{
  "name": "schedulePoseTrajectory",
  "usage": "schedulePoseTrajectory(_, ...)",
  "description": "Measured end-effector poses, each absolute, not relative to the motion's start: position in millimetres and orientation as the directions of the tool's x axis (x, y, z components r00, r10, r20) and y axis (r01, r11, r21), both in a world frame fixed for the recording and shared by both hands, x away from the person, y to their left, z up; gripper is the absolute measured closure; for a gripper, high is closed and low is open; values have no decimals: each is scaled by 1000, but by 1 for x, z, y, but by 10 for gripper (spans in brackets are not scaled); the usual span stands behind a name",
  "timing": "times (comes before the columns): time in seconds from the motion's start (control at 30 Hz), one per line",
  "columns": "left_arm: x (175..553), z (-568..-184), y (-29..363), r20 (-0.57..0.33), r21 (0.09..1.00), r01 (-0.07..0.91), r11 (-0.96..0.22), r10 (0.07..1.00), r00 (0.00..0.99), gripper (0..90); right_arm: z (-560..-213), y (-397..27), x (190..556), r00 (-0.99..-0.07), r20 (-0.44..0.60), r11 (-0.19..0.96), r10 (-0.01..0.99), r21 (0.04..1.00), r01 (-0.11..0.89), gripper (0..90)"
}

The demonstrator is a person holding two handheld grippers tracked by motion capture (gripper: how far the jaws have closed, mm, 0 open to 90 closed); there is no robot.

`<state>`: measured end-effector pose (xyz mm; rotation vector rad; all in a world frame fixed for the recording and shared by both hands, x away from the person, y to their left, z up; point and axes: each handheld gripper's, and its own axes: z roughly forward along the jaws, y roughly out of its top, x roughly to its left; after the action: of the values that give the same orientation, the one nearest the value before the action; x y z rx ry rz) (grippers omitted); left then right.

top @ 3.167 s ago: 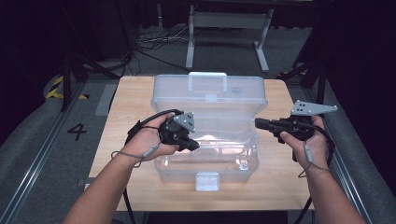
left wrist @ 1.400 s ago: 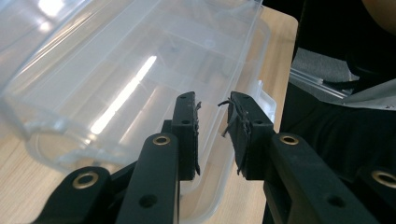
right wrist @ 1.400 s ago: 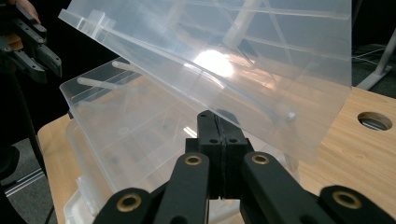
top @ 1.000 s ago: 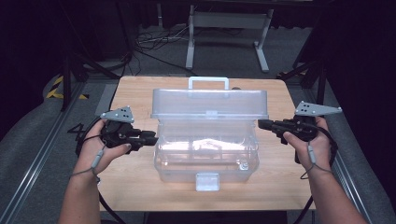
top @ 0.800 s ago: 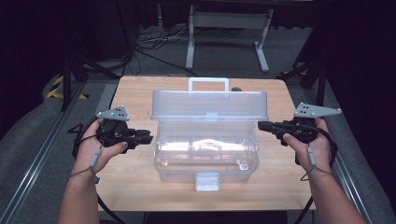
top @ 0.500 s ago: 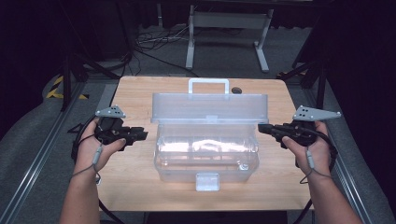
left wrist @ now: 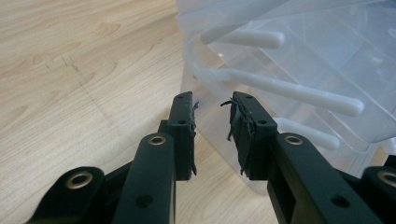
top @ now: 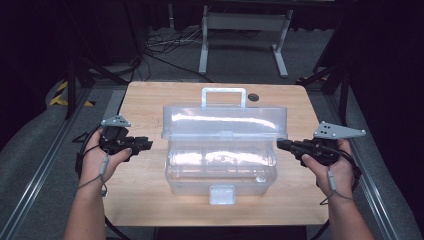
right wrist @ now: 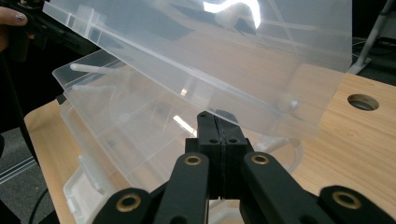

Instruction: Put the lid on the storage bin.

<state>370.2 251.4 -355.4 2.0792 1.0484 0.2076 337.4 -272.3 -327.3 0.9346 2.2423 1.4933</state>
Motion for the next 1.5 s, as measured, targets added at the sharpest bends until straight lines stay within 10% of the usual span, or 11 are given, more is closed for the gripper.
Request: schedulePoseTrajectory(1.5,373,-373,261,-218,664,661,-351,754,620,694,-336,-275,327,-763,108,414,637,787,457,900)
